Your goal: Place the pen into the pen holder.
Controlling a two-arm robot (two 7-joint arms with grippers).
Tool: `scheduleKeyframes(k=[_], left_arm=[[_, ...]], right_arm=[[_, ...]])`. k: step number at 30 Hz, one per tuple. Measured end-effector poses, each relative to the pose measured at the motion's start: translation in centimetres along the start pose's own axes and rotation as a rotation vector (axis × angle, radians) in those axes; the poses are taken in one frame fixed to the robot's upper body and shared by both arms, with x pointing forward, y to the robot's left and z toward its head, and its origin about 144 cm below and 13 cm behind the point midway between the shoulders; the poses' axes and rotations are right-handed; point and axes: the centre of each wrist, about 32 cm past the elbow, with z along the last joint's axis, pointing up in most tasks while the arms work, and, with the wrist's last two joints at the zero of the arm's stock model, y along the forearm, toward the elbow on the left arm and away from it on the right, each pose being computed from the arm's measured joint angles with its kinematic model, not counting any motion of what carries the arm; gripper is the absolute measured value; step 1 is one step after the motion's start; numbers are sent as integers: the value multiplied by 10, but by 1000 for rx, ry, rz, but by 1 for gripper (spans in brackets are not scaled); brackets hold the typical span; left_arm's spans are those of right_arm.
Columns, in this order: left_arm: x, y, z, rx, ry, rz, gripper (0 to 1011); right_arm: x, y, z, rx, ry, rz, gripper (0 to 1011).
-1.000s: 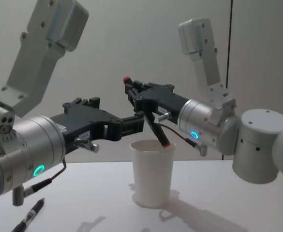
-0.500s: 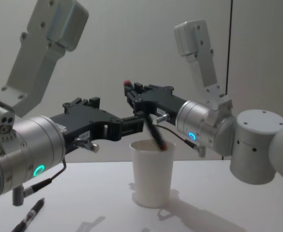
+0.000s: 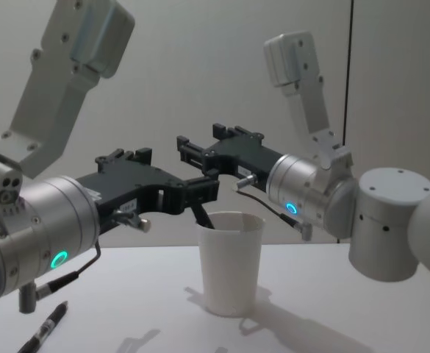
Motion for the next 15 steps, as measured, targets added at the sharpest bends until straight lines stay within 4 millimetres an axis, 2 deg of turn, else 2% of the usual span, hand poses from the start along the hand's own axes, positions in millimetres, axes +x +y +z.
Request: scheduleKeyframes(k=[1, 3, 4, 8, 9, 12, 15], left_arm=[[0, 0, 0, 0, 0, 0, 1004], [0, 0, 0, 0, 0, 0, 1004], [0, 0, 0, 0, 0, 0, 1004], [0, 0, 0, 0, 0, 0, 1004], [0, 0, 0, 0, 0, 0, 1004], [0, 0, 0, 0, 0, 0, 1004], [0, 0, 0, 0, 0, 0, 1004]], right_arm=[[0, 0, 0, 1, 0, 1, 720], [0, 0, 0, 3, 0, 2, 759], [0, 0, 0, 3, 0, 3, 815], [0, 1, 0, 9, 0, 8, 887], [0, 1, 0, 9, 0, 9, 939], [-1, 1, 0, 14, 1, 12, 1002], [-1, 1, 0, 17, 1, 13, 1002]])
